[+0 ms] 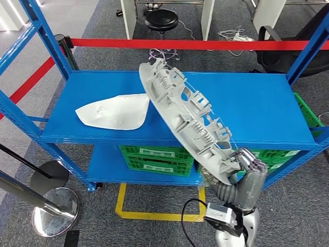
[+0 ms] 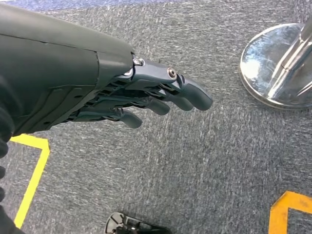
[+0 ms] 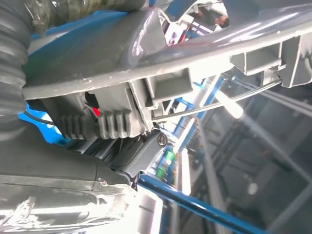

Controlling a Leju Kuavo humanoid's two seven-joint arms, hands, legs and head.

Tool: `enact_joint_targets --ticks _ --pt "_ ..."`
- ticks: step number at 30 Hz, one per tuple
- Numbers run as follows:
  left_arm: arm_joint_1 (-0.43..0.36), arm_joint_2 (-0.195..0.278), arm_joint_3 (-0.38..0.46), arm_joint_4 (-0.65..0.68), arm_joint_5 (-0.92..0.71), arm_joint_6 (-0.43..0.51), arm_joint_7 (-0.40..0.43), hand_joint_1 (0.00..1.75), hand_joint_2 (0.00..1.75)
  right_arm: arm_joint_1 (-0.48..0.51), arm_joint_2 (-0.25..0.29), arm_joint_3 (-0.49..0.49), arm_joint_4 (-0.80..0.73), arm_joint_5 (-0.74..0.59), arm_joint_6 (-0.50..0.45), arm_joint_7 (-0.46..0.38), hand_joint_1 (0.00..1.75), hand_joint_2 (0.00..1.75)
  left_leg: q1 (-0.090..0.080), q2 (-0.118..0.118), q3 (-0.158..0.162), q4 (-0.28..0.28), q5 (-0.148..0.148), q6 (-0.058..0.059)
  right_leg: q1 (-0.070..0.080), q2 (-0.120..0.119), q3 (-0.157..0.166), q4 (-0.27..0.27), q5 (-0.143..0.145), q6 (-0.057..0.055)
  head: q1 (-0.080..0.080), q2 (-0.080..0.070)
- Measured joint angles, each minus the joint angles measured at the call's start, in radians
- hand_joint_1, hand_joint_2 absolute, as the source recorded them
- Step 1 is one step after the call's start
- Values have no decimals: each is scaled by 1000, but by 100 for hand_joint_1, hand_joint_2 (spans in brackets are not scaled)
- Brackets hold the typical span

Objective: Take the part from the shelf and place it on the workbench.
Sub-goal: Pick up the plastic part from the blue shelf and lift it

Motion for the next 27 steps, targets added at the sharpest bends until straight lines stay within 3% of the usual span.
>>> enact_joint_targets --ticks 14,18,21,23,25,26,27 --pt "3 0 2 0 7 10 -9 0 175 46 -29 26 -80 -31 -4 -48 175 175 -6 0 0 3 -2 3 -7 0 0 -1 1 2 0 0" --pt "3 2 2 0 7 11 -12 0 175 54 -29 26 -90 -14 -4 -48 175 175 -11 0 -1 7 -4 12 -13 0 1 -4 4 10 -1 0" --pt "2 0 2 0 6 12 -12 0 175 60 -29 25 -105 22 -4 -50 175 175 -7 3 7 -15 8 26 -12 0 -3 -1 -3 19 1 0" --pt "1 -3 2 0 5 14 -12 0 175 62 -29 24 -112 40 -4 -52 175 175 0 6 14 -32 17 34 -11 -2 -39 73 -48 23 7 0" --pt "1 -4 2 0 5 15 -11 0 175 65 -29 24 -114 46 -4 -54 175 175 1 7 14 -34 18 36 -12 -2 -102 202 -104 27 10 0" --pt "2 -4 2 0 5 16 -11 0 175 68 -29 24 -114 47 -4 -53 175 175 2 7 15 -33 17 35 -13 -3 -124 245 -113 30 10 0" --pt "2 -5 2 0 5 16 -11 0 175 71 -29 23 -114 47 -4 -53 175 175 3 7 15 -32 16 33 -14 -3 -130 251 -102 32 10 0"
